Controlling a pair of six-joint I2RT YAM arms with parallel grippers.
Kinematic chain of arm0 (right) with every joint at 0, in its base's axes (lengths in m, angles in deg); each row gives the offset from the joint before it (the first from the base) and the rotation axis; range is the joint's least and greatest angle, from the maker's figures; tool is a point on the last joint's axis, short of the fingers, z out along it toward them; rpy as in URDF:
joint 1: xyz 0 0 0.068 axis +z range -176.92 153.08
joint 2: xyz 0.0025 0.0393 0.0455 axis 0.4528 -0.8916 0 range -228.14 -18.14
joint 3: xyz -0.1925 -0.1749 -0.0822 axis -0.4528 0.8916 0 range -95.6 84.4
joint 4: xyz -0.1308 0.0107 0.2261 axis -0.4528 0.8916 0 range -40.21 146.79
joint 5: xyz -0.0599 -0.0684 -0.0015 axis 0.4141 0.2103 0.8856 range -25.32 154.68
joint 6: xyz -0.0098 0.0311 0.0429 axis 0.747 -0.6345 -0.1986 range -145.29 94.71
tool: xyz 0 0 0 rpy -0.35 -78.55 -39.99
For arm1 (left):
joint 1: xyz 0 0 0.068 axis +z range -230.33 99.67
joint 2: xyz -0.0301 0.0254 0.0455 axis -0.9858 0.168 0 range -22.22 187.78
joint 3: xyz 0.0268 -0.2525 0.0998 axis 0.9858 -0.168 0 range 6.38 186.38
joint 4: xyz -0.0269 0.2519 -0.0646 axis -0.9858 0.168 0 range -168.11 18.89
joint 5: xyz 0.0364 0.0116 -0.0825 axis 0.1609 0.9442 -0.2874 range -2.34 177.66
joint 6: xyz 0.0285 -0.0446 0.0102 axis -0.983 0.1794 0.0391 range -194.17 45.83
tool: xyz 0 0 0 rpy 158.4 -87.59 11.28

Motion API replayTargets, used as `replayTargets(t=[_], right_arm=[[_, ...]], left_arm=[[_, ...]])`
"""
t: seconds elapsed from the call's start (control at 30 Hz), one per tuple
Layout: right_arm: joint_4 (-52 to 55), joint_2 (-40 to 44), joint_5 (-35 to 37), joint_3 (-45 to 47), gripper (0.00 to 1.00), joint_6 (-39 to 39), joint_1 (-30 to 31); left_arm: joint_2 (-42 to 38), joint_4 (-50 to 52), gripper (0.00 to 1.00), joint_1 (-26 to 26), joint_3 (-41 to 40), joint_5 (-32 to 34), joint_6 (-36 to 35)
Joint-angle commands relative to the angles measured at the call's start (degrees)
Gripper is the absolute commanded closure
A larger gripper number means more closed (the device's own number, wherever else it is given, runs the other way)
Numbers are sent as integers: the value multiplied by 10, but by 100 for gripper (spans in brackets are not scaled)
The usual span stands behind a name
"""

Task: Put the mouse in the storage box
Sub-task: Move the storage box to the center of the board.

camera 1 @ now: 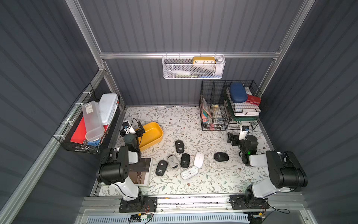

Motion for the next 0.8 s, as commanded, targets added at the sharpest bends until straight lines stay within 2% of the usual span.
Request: replayTargets(t=[0.0,0.67,0.77], right_arm=[[3,-1,5,-8,1,0,2],[-1,0,5,-6,1,0,2],[-28,24,-34,20,1,22,8]], left_arm=[[4,-14,1,1,-6,-4,9],[3,-14,0,1,-7,-2,9],[-16,-19,1,-3,-15,3,-16]])
